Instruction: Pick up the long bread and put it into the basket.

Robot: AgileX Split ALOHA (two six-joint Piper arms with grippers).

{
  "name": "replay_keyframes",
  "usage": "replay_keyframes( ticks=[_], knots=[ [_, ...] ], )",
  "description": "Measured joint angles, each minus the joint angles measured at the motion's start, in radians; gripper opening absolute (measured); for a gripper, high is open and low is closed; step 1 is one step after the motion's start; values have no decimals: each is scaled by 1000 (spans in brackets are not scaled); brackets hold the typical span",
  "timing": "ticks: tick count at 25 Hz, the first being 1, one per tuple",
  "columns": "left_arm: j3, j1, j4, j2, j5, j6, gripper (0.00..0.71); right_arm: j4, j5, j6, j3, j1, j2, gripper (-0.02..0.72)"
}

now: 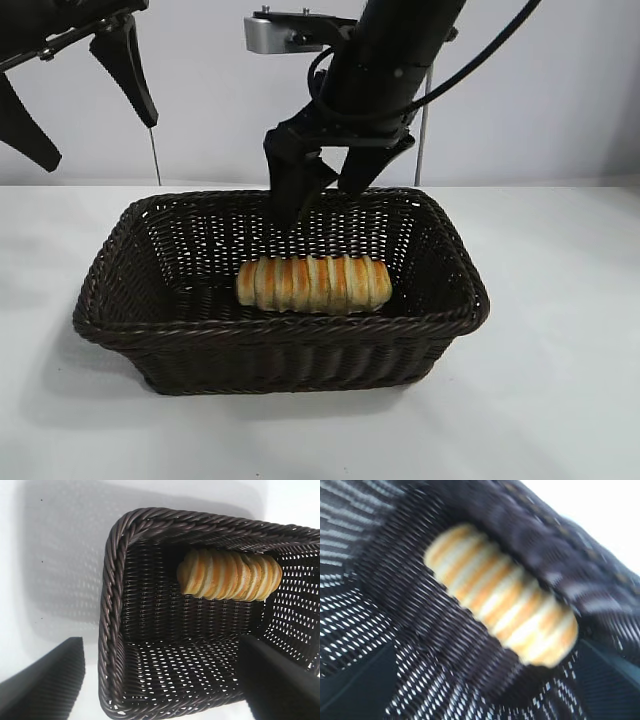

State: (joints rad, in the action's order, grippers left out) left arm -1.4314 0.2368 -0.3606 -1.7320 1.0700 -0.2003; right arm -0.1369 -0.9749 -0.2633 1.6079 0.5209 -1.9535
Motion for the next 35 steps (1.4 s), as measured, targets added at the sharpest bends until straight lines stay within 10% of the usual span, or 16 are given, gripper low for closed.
replay_keyframes(
  ticks=[18, 35],
  knots=[
    [0, 0, 0, 0, 0, 0, 598, 52, -128, 319, 8, -7, 102, 694],
    [0, 0, 1, 0, 0, 0, 598, 17, -155, 401, 8, -98, 161, 694]
  ],
)
